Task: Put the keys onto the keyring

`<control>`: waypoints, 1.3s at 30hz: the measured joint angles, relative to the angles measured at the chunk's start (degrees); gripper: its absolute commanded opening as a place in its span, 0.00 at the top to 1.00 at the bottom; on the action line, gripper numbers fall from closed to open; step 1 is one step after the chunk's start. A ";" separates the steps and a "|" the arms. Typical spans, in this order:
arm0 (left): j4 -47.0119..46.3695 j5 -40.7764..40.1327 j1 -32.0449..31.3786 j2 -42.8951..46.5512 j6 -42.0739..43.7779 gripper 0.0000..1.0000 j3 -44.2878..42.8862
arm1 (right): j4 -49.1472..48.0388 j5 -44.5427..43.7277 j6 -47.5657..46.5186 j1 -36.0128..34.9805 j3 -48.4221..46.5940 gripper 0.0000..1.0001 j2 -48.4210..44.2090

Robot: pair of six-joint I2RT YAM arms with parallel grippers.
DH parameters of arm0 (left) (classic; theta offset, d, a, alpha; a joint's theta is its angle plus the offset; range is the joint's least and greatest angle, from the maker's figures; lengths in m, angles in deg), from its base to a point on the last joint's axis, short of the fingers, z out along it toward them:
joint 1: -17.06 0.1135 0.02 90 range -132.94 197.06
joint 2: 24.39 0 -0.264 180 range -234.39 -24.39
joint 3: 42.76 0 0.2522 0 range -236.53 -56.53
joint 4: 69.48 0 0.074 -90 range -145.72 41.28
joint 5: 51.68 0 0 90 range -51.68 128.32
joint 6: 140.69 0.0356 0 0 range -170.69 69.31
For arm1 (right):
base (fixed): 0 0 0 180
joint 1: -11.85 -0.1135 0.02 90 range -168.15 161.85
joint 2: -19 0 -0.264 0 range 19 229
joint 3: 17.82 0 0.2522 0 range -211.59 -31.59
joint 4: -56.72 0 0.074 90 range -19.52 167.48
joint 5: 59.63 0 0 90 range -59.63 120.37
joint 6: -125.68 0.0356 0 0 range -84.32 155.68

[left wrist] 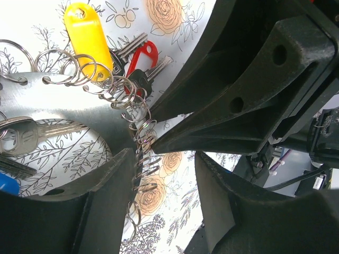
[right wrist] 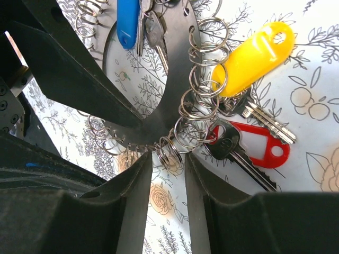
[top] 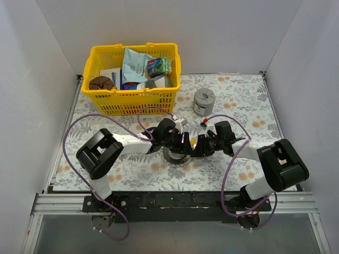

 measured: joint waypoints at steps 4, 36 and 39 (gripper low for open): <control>0.37 -0.42 0.00 0.48 0.02 0.51 0.17 | -1.11 1.27 0.37 0.00 -0.09 0.63 0.70; 1.33 -3.17 0.00 4.37 0.79 0.51 1.95 | 4.52 3.04 -4.70 -0.02 -9.90 0.79 4.98; 1.86 -3.54 0.00 4.63 0.85 0.51 1.95 | 6.51 2.78 -5.92 -0.02 -11.89 0.79 6.47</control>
